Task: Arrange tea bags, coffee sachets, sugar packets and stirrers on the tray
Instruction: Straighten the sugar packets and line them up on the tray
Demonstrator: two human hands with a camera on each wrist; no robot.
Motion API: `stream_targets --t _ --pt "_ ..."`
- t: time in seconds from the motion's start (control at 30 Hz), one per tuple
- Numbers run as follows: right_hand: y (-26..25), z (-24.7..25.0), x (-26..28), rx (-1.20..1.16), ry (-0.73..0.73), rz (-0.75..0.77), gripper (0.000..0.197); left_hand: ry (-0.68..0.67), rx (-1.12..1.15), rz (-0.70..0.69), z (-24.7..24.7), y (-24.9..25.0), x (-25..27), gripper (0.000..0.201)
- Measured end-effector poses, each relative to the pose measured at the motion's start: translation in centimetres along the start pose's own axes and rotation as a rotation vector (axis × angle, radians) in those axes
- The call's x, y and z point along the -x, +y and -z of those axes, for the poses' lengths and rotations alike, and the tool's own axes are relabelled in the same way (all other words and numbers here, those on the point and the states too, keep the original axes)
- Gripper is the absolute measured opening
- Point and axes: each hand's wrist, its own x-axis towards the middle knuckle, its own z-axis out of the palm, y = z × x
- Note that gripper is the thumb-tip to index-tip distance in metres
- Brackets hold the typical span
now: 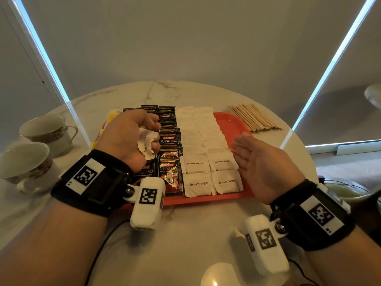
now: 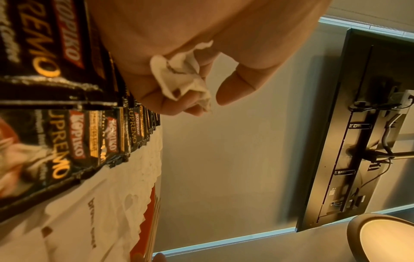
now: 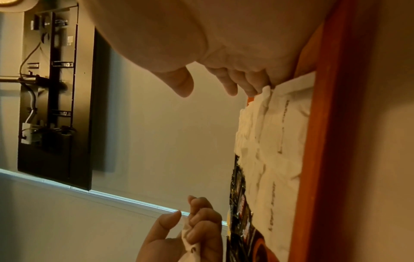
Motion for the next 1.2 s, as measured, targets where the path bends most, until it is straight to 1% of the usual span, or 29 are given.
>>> stream_targets --t 0.1,0.2,0.27,0.3,0.33,0.4,0.47,0.5,0.57,0.6,0.7,0.73,0.77,0.83,0.87,0.93,1.03,1.1,1.2 --pt "-0.4 0.0 -0.6 0.041 -0.001 0.016 0.053 -0.020 0.015 0.014 -0.1 0.0 0.3 0.032" --pt "-1.0 0.0 -1.5 0.057 -0.005 0.026 0.057 0.004 -0.006 -0.028 -0.4 -0.2 0.3 0.034" --pt "-1.5 -0.1 -1.8 0.062 -0.011 0.058 0.059 0.019 -0.043 -0.048 -0.5 -0.4 -0.1 0.035" --pt "-1.8 -0.4 -1.9 0.068 -0.021 0.084 0.057 0.016 -0.060 -0.059 -0.5 -0.5 -0.2 0.037" --pt "-2.1 -0.8 -2.1 0.084 -0.038 0.118 0.051 0.006 -0.067 -0.073 -0.5 -0.6 -0.3 0.037" --pt "-2.7 -2.4 -2.4 0.139 -0.074 0.189 0.030 -0.017 -0.041 -0.112 -0.7 -0.7 -0.1 0.037" --pt "-3.0 -4.6 -2.8 0.200 -0.129 0.216 0.016 -0.020 -0.001 -0.160 -0.8 -0.9 -0.1 0.037" --pt "-3.1 -5.7 -3.0 0.250 -0.184 0.215 0.016 -0.027 0.007 -0.182 -0.9 -0.9 -0.1 0.035" --pt "-2.9 -7.6 -3.3 0.357 -0.307 0.198 0.022 -0.051 0.008 -0.215 -0.7 -0.9 0.0 0.031" --pt "-2.7 -8.3 -3.4 0.377 -0.347 0.191 0.023 -0.056 0.012 -0.224 -0.7 -0.8 0.1 0.029" --pt "-2.3 -9.5 -3.9 0.287 -0.372 0.206 0.011 -0.034 0.056 -0.239 -0.6 -0.4 0.2 0.026" --pt "-2.3 -9.6 -4.1 0.239 -0.369 0.211 0.009 -0.032 0.074 -0.246 -0.6 -0.3 0.2 0.029" --pt "-2.2 -9.7 -4.2 0.181 -0.364 0.209 0.010 -0.033 0.078 -0.255 -0.6 -0.3 0.2 0.033" --pt "-2.1 -9.6 -4.4 0.057 -0.353 0.180 0.019 -0.037 0.038 -0.271 -0.5 -0.4 0.2 0.038" --pt "-2.1 -9.5 -4.5 0.011 -0.357 0.162 0.024 -0.045 0.009 -0.270 -0.5 -0.5 0.2 0.035" --pt "-2.0 -9.2 -4.5 -0.020 -0.379 0.139 0.026 -0.061 -0.018 -0.239 -0.3 -0.5 0.1 0.024" --pt "-2.1 -8.8 -4.6 0.029 -0.370 0.152 0.017 -0.047 -0.039 -0.182 -0.2 -0.4 -0.1 0.012" --pt "-2.0 -8.8 -4.6 0.032 -0.343 0.154 0.006 -0.007 -0.046 -0.212 -0.1 -0.3 -0.2 0.006" --pt "-1.6 -9.0 -4.6 -0.017 -0.313 0.156 0.016 0.023 -0.059 -0.331 -0.2 -0.3 -0.1 0.009"
